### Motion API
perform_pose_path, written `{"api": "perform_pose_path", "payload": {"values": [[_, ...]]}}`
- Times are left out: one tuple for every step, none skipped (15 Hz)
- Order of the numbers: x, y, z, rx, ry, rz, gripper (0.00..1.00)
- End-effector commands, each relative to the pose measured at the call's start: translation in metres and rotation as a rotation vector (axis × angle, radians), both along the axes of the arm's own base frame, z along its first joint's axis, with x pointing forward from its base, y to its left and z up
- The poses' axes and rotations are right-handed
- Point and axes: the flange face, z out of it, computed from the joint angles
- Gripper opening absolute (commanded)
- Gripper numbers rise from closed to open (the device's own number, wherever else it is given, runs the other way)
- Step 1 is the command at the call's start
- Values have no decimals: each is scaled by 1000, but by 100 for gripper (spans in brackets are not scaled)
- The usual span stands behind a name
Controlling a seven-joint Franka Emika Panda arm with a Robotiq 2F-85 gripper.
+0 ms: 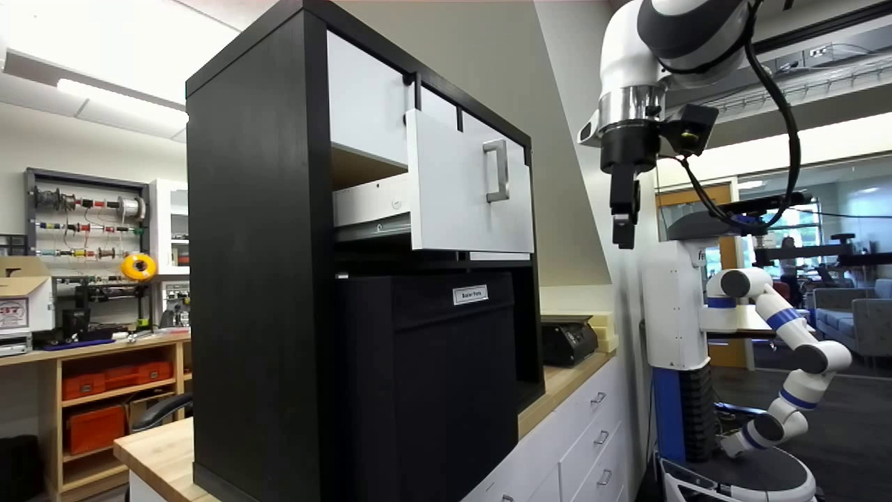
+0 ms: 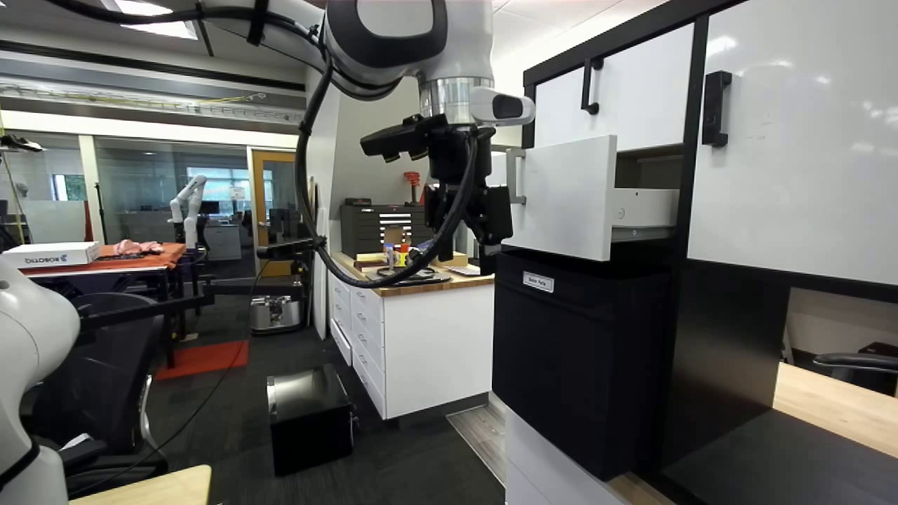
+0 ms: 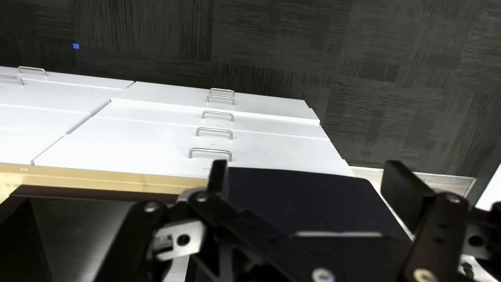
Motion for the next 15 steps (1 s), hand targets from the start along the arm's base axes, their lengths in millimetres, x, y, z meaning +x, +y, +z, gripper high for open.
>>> {"api": "perform_pose_path", "payload": {"values": [[8, 22, 18, -7, -85, -50, 100], [9, 27, 21, -9, -106, -54, 100], [11, 33, 24, -10, -126, -56, 100], [12, 37, 27, -13, -144, -57, 100], [12, 43, 29, -15, -167, -52, 100], [13, 48, 32, -17, -193, -52, 100], [13, 52, 36, -19, -221, -51, 100], [13, 56, 39, -21, -252, -52, 100], [13, 60, 42, -24, -280, -51, 100], [14, 63, 45, -25, -304, -52, 100], [15, 66, 50, -23, -332, -56, 100], [15, 68, 54, -22, -356, -57, 100], [16, 71, 57, -21, -377, -59, 100], [16, 73, 61, -20, -400, -60, 100], [16, 74, 64, -20, -419, -60, 100]]}}
